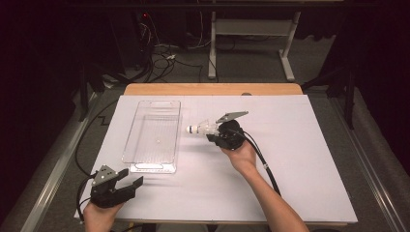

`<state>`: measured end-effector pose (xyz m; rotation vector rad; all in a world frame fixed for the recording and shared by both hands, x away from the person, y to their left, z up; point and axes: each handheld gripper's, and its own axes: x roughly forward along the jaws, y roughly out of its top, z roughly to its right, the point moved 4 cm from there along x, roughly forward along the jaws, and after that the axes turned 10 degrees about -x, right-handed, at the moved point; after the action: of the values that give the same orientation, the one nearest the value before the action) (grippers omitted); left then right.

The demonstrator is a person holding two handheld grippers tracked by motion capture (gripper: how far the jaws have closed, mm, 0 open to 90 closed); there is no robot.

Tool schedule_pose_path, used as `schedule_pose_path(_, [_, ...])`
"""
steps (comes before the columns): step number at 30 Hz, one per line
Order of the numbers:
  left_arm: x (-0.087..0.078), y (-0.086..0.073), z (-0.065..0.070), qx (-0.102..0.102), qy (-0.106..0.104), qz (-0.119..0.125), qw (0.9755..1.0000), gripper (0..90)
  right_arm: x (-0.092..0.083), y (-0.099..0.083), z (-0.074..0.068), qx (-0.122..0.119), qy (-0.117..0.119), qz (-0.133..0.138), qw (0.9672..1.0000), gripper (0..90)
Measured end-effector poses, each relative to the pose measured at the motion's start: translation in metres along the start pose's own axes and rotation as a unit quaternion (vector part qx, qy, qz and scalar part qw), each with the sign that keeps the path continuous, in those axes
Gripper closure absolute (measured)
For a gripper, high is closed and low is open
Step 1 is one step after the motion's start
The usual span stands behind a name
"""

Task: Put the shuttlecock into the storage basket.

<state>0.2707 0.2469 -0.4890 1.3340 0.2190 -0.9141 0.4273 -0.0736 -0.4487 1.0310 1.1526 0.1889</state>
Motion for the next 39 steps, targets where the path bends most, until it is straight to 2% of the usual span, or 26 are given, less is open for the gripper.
schedule_pose_path(24, [0.001, 0.000, 0.000, -0.001, -0.001, -0.001, 1.0000, 35.1, -0.001, 0.024, -0.001, -0.003, 0.013, 0.012, 0.9998, 89.2])
schedule_pose_path(39, [0.001, 0.000, -0.001, -0.001, -0.002, -0.003, 1.0000, 35.1, 0.007, 0.041, -0.006, -0.007, 0.025, 0.013, 0.9996, 89.3])
